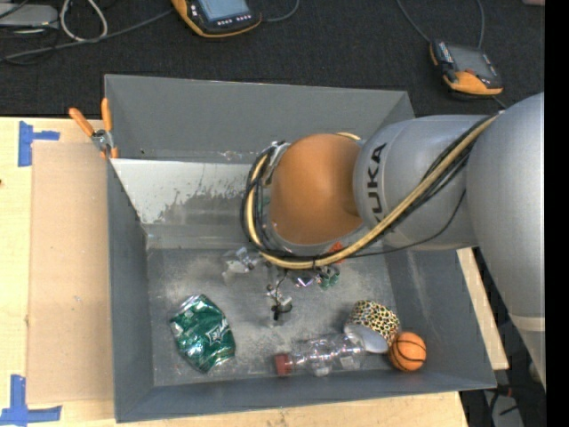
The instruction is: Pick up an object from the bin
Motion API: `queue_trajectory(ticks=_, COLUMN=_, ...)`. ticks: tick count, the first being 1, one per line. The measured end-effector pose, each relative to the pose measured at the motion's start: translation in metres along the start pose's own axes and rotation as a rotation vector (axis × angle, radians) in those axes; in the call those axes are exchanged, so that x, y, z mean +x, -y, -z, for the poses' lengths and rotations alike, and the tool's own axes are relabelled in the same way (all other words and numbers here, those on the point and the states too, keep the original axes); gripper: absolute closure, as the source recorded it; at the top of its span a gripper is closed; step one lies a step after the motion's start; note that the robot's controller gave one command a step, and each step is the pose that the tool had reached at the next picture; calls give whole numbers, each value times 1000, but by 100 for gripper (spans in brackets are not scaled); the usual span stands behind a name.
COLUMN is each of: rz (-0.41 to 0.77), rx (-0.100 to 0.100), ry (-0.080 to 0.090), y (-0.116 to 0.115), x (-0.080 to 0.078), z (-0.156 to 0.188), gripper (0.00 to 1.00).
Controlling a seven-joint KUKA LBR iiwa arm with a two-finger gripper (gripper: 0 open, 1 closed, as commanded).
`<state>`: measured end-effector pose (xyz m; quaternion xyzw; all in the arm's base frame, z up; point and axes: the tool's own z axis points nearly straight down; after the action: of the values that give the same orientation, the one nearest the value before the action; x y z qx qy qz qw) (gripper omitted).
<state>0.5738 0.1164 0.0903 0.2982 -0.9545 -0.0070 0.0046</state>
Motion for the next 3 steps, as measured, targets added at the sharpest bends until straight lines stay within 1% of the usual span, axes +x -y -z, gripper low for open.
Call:
queue_trajectory(ticks=1, rz=-90, rx=10, ry=10, y=35, x=19, z=29, gripper=0)
queue_trajectory(ticks=2, rz=-100, rx=11, ry=11, y=49, x=21, z=25, gripper=0)
queue_trajectory(ticks=3, rz=129, rx=11, ry=10, y=53, x=13, z=19, gripper=0)
